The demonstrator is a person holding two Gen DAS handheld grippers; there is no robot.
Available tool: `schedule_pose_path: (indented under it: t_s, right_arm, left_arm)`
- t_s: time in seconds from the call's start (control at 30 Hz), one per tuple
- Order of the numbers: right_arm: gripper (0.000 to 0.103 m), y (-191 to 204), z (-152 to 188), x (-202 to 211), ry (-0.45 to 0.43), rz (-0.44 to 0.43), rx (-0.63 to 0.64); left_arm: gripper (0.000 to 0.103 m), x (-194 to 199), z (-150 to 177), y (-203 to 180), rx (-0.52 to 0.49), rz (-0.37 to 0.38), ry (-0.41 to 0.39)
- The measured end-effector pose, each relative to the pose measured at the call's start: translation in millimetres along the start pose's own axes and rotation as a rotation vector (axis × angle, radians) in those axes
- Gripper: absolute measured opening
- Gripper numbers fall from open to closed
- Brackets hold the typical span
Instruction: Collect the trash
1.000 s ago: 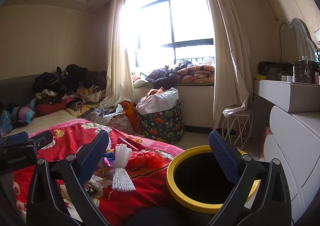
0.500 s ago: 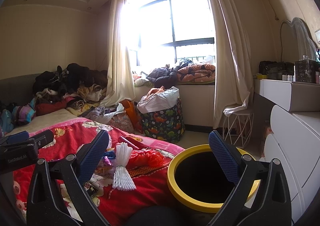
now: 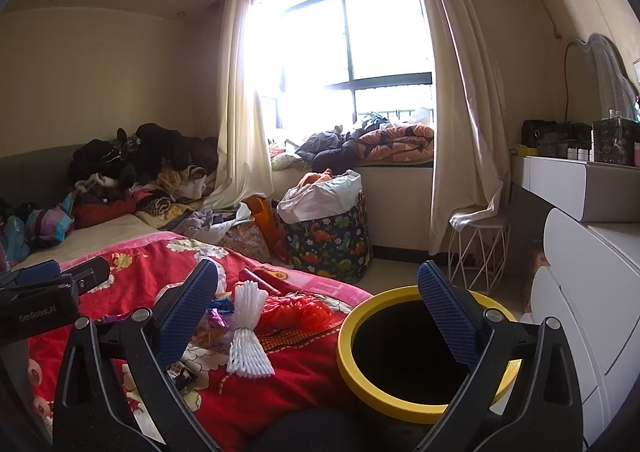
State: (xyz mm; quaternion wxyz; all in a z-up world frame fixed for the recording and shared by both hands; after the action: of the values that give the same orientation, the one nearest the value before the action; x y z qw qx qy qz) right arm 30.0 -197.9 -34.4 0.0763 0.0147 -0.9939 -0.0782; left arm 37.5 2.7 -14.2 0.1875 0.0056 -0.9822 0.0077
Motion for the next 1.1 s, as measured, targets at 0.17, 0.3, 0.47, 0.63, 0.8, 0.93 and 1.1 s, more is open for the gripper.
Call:
schedule_pose_path:
  t_s: [0.17, 0.3, 0.47, 0.63, 0.8, 0.93, 1.1]
  right_arm:
    - [0.097, -0.9, 1.8, -1.4, 0.007, -0.007, -0.002]
    - [0.097, -0.1, 3.4, -5.6, 0.031, -0.021, 0.001]
    - [0.097, 10.6, 3.7, -11.6, 0.063, -0.060, 0.034]
    - [0.097, 26.8, 8.0, -24.0, 0.119, -0.120, 0.064]
    - [0.097, 45.4, 14.0, -38.8, 0.187, -0.177, 0.075]
    - [0.097, 54.5, 19.9, -57.0, 0.259, -0.206, 0.072]
    - [0.097, 55.3, 28.6, -84.7, 0.365, -0.206, 0.054]
  left_arm:
    - [0.092, -0.8, 2.8, 1.0, -0.002, 0.002, 0.003]
    - [0.092, -6.9, 7.7, 4.1, -0.003, 0.006, 0.016]
    - [0.092, -11.5, 6.1, 12.8, 0.013, -0.023, 0.024]
    - [0.092, -20.5, 4.1, 34.5, 0.065, -0.052, 0.049]
    - [0.092, -32.0, 3.3, 58.7, 0.095, -0.105, 0.077]
    - [0.092, -39.5, 1.3, 72.7, 0.111, -0.115, 0.078]
    - [0.092, -54.5, -5.4, 79.9, 0.105, -0.083, 0.078]
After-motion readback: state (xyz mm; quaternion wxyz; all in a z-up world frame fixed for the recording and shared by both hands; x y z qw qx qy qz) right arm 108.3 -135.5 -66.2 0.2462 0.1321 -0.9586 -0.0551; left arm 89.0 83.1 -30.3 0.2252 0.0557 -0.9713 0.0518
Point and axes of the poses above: each gripper's, at about its wrist camera, not at the fingertips, and x roughly against the way its jaws point, y to its left, z to its underside, the point moved 4 cm from there along -x, roughly the way its jaws point, and after that the axes turned 6 degrees about -x, right-handed, at the moved point
